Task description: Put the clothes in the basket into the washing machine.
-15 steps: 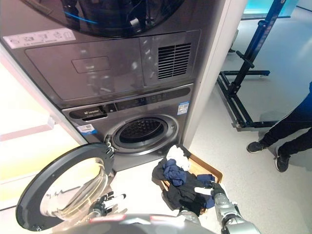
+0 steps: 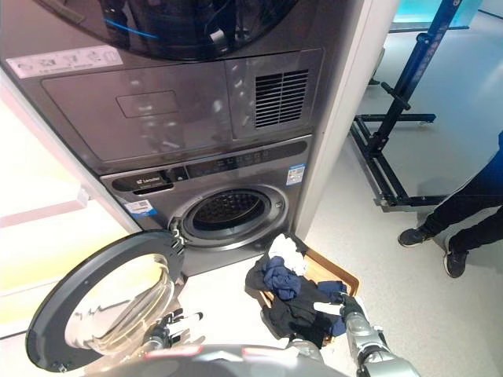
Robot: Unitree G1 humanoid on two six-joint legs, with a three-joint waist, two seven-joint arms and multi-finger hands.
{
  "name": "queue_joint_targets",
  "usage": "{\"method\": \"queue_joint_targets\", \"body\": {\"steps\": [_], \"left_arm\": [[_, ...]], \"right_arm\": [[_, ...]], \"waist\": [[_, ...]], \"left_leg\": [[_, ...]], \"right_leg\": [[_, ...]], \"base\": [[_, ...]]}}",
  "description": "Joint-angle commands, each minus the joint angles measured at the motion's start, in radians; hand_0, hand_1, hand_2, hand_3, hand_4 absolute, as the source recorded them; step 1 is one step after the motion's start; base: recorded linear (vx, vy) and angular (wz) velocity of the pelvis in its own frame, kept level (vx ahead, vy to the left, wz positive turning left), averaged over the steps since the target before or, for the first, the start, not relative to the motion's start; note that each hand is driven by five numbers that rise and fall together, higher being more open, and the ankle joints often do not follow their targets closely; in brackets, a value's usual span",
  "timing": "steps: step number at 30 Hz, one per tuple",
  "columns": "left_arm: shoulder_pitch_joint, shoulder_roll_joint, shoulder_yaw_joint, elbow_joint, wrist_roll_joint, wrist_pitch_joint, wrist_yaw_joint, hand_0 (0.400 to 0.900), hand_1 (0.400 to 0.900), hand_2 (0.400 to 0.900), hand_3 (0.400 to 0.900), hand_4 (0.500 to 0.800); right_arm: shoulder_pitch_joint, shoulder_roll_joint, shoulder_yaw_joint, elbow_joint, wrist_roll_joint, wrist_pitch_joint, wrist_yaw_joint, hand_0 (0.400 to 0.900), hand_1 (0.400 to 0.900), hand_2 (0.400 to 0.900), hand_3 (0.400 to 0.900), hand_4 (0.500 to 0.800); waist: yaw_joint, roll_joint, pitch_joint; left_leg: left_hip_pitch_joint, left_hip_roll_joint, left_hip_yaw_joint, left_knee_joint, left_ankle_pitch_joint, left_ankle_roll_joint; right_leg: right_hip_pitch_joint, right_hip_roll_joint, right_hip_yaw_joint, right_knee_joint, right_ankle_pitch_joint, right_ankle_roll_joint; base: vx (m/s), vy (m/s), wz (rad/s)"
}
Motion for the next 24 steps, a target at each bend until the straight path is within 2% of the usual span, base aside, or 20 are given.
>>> {"method": "queue_joint_targets", "body": {"steps": [1, 7, 12, 14, 18, 20, 23, 24], "left_arm": [[-0.042, 0.020, 0.015, 0.000, -0.013, -0.061, 0.007, 0.900, 0.900, 0.900, 0.900, 0.800], [-0.020, 0.026, 0.020, -0.058, -0.036, -0.067, 0.000, 0.900, 0.900, 0.900, 0.900, 0.800], [-0.026, 0.061, 0.020, -0.180, -0.089, -0.090, 0.009, 0.900, 0.900, 0.900, 0.900, 0.800], [-0.035, 0.079, 0.012, -0.250, -0.105, -0.104, 0.018, 0.900, 0.900, 0.900, 0.900, 0.800], [-0.053, 0.115, -0.006, -0.449, -0.138, -0.139, 0.060, 0.900, 0.900, 0.900, 0.900, 0.800], [-0.070, 0.141, -0.020, -0.579, -0.146, -0.163, 0.086, 0.900, 0.900, 0.900, 0.900, 0.800], [-0.105, 0.164, -0.034, -0.694, -0.140, -0.183, 0.129, 0.900, 0.900, 0.900, 0.900, 0.800], [-0.115, 0.175, -0.045, -0.731, -0.144, -0.195, 0.139, 0.900, 0.900, 0.900, 0.900, 0.800]], "right_arm": [[-0.085, -0.002, -0.003, 0.004, 0.030, -0.048, -0.033, 0.900, 0.900, 0.900, 0.900, 0.800], [-0.103, -0.007, 0.015, -0.048, 0.026, -0.048, -0.033, 0.900, 0.900, 0.900, 0.900, 0.800], [-0.166, -0.036, 0.064, -0.136, 0.000, -0.055, -0.049, 0.900, 0.900, 0.900, 0.900, 0.800], [-0.198, -0.051, 0.089, -0.176, -0.021, -0.057, -0.056, 0.900, 0.900, 0.900, 0.900, 0.800], [-0.276, -0.101, 0.131, -0.294, -0.076, -0.059, -0.097, 0.900, 0.900, 0.900, 0.900, 0.800], [-0.341, -0.151, 0.162, -0.365, -0.122, -0.061, -0.126, 0.900, 0.900, 0.900, 0.900, 0.800], [-0.451, -0.214, 0.185, -0.384, -0.159, -0.063, -0.151, 0.900, 0.900, 0.900, 0.900, 0.800], [-0.496, -0.238, 0.191, -0.377, -0.163, -0.065, -0.163, 0.900, 0.900, 0.900, 0.900, 0.800]], "waist": [[-0.003, -0.018, 0.006], [0.001, -0.017, 0.033], [0.011, -0.014, 0.098], [0.021, -0.011, 0.130], [0.037, -0.007, 0.230], [0.045, 0.001, 0.292], [0.059, 0.016, 0.318], [0.064, 0.024, 0.329]], "left_leg": [[-0.066, -0.031, 0.023, 0.052, -0.014, 0.007], [-0.091, -0.033, 0.018, 0.048, -0.002, 0.007], [-0.190, -0.036, -0.002, 0.051, 0.034, 0.007], [-0.235, -0.036, -0.016, 0.053, 0.046, 0.008], [-0.355, -0.038, -0.044, 0.130, 0.042, 0.012], [-0.466, -0.043, -0.056, 0.219, 0.030, 0.015], [-0.644, -0.043, -0.059, 0.340, 0.002, 0.020], [-0.682, -0.039, -0.063, 0.372, -0.022, 0.015]], "right_leg": [[0.002, 0.012, -0.010, 0.027, -0.055, 0.072], [-0.029, 0.014, -0.010, 0.028, -0.049, 0.071], [-0.137, 0.001, -0.011, 0.046, -0.027, 0.074], [-0.186, -0.010, -0.021, 0.064, -0.023, 0.072], [-0.306, -0.037, -0.027, 0.139, -0.029, 0.062], [-0.431, -0.067, -0.018, 0.222, -0.030, 0.054], [-0.613, -0.102, -0.005, 0.356, -0.054, 0.051], [-0.655, -0.110, 0.003, 0.396, -0.075, 0.063]], "base": [[0.00, 0.000, 0.00], [-0.02, 0.001, -0.02], [-0.19, 0.003, 0.00], [-0.20, -0.004, 0.15], [-0.23, 0.018, 0.13], [-0.33, 0.051, 0.09], [-0.21, 0.050, 0.06], [-0.25, 0.048, 0.11]]}}
